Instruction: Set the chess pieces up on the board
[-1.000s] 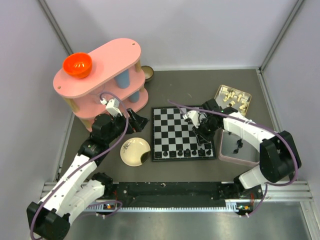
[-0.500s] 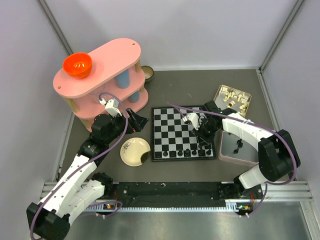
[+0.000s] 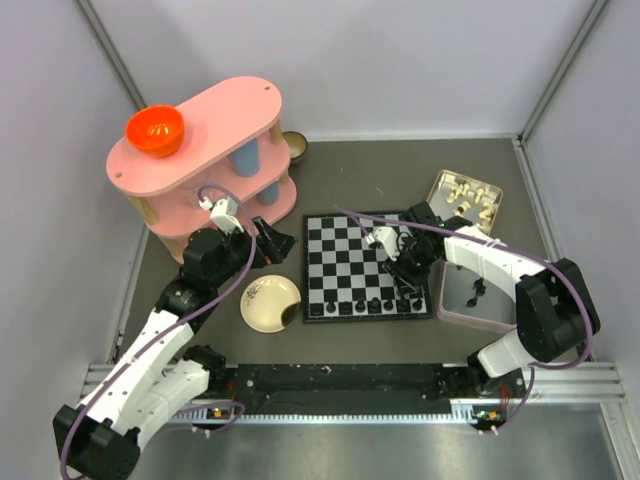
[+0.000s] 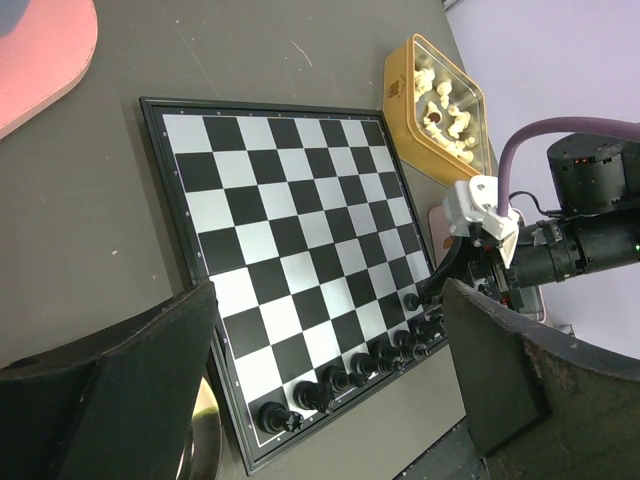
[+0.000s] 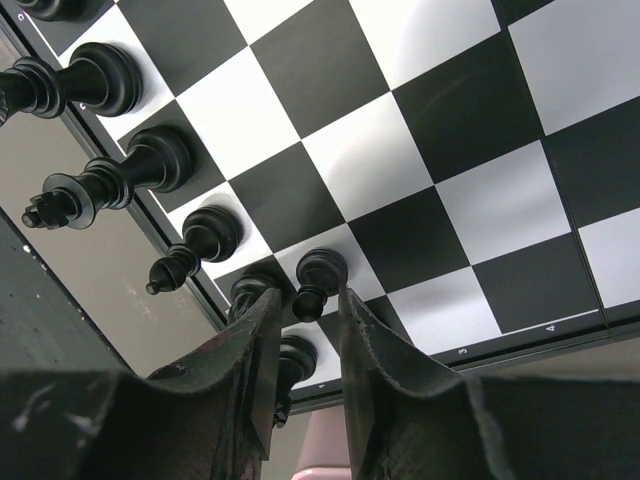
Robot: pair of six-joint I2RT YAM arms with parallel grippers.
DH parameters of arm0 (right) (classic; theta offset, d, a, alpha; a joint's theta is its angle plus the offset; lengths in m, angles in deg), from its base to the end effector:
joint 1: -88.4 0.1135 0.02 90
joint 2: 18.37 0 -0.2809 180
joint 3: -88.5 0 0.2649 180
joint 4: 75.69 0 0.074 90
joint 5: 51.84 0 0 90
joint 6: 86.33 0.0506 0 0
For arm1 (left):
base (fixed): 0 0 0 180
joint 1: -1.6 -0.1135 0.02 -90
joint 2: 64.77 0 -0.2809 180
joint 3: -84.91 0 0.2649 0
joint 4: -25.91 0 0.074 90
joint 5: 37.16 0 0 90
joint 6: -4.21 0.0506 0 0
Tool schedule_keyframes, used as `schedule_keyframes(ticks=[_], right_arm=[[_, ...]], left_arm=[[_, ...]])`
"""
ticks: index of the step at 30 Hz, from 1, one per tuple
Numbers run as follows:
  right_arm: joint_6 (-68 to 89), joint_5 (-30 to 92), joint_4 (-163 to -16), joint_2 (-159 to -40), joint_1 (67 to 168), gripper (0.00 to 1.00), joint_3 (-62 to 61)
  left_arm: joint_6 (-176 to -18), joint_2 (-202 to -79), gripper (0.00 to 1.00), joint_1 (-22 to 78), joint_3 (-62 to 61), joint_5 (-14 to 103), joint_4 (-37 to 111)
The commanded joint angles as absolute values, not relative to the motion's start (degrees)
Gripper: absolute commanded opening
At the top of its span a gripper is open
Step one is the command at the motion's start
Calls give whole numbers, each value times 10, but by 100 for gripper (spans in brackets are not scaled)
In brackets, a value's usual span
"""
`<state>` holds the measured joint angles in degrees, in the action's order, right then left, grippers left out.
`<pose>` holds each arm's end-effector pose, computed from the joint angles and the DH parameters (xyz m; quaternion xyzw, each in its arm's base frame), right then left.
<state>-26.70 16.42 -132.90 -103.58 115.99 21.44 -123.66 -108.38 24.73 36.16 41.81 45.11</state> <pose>0.2385 0.1458 0.1938 -0.4930 0.8405 0.1840 0.1296 0.1805 -0.0876 0.3009 -0.0420 0.7858 -0.3761 0.4892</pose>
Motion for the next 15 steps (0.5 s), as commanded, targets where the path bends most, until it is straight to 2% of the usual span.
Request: schedule_keyframes(ticks=[1,8,15], right_arm=[[-267,157,-1329,-1015,1168,29,193],[-267,146,-1366,-999,1131,30,127],[-274,111,-1397,-927,1022,30,117]], left_arm=[[-1239,-1077,99,248,363,421,431],[-1231,-1081,99,248,346,424,442],[-1210,-1085,99,248,324,429,445]])
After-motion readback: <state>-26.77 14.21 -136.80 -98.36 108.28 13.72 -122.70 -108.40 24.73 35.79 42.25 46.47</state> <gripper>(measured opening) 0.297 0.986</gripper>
